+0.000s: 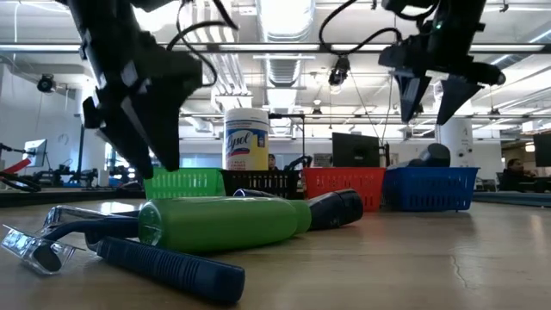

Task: Pick & Place Travel size toiletries
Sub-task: Put the blue razor into the green bin

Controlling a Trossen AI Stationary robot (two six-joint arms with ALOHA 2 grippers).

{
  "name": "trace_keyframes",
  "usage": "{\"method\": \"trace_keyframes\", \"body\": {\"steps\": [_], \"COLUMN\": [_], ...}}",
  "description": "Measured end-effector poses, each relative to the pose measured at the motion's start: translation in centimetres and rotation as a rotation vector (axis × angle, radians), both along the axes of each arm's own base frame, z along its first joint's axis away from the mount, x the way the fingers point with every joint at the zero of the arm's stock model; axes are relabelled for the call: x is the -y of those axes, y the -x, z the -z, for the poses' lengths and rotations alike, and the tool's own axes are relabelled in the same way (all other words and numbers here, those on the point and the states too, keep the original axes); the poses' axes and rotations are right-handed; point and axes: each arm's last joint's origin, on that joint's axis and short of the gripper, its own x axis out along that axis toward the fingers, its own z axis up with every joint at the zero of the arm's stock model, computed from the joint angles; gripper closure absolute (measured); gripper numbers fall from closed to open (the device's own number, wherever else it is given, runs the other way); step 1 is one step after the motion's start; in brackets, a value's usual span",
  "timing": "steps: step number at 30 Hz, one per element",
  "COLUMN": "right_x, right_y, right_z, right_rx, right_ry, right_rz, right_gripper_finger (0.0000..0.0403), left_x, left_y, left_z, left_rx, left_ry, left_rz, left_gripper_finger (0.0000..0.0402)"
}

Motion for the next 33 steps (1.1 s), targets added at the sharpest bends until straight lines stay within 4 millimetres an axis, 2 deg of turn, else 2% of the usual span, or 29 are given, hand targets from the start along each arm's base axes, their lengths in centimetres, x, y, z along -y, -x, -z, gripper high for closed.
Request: {"method": "trace_keyframes", "body": {"steps": [8, 12, 16, 23, 28, 31, 33], "right_x": [0.2, 0.2, 0.2, 0.2, 0.2, 0.2, 0.2], "right_y": [1.3, 1.4, 1.4, 1.5, 1.5, 1.5, 1.5], "right_z": [-1.2, -1.3, -1.2, -1.2, -1.2, -1.2, -1.3], "right_rx": [0.036, 0.032, 0.029, 0.02, 0.02, 0.021, 0.022], "right_ry": [0.047, 0.049, 0.05, 0.051, 0.05, 0.048, 0.048], "right_rz": [0.024, 0.018, 0.014, -0.001, -0.001, -0.002, -0.003], "right_gripper_finger": [0.0056, 0.0067, 0.0079, 0.0103, 0.0119, 0.0127, 0.0132], "left_x": [0.5, 1.0, 1.2, 1.2, 0.9, 0.6, 0.6], "left_y": [-1.5, -2.6, -3.1, -3.0, -2.5, -2.4, -2.3], "left_z": [2.8, 3.9, 4.2, 4.4, 5.0, 4.9, 4.4], "left_rx": [-0.085, -0.115, -0.127, -0.147, -0.174, -0.184, -0.169], "left_ry": [-0.009, -0.006, -0.003, -0.014, -0.04, -0.03, -0.026], "left_rz": [-0.056, -0.072, -0.102, -0.092, -0.049, -0.042, -0.032], "left_gripper_finger": [0.006, 0.0083, 0.0137, 0.0269, 0.0348, 0.0382, 0.0383]}}
